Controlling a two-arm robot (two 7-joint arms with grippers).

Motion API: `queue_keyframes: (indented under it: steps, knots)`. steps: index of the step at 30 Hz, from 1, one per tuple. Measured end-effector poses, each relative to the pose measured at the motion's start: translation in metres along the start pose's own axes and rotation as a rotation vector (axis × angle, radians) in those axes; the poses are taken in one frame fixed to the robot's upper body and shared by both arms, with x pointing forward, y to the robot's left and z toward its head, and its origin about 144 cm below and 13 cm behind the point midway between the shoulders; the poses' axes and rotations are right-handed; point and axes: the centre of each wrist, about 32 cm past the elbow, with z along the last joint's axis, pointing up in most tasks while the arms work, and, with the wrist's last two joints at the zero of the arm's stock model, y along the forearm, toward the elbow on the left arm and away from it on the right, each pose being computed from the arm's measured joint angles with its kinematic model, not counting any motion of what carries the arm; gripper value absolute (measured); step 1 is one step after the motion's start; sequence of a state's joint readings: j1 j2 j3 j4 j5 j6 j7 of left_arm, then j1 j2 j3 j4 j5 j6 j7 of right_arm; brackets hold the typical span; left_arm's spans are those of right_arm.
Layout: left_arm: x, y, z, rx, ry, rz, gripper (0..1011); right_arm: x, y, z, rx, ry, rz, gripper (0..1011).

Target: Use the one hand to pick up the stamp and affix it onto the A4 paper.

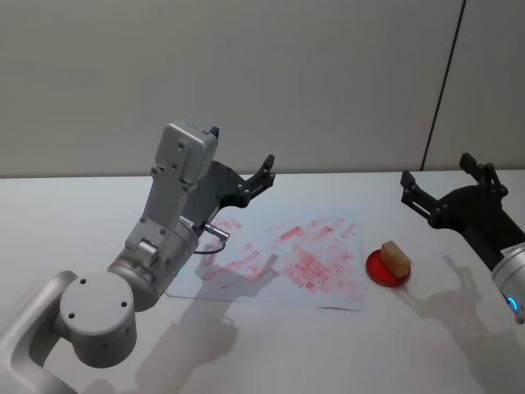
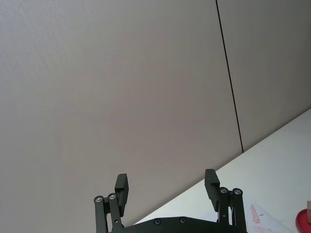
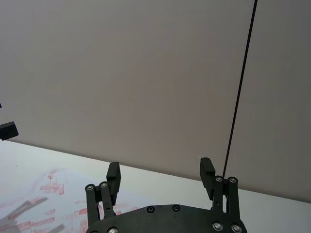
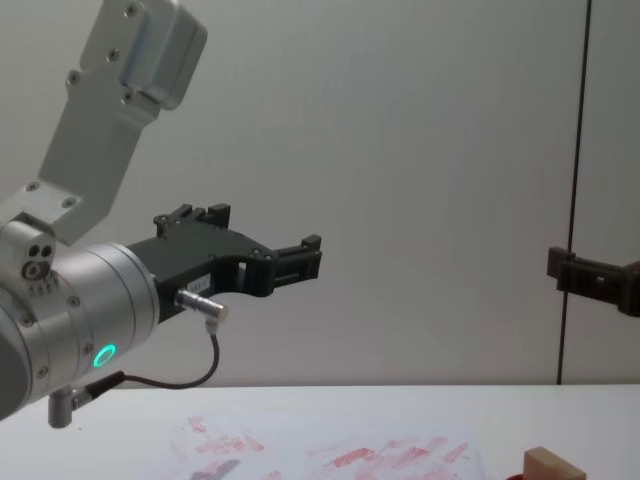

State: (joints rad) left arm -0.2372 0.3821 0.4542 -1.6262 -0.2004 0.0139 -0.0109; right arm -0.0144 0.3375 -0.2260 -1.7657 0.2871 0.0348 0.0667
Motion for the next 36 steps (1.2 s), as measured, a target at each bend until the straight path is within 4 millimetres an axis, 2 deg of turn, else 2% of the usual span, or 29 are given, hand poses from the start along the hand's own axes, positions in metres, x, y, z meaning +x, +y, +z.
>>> queue_keyframes:
  steps: [36]
  knots:
    - [0.0,0.0,0.0,0.0,0.0,0.0,1001,-0.0001,0.0,0.0003,0.002,0.0,0.0,1001]
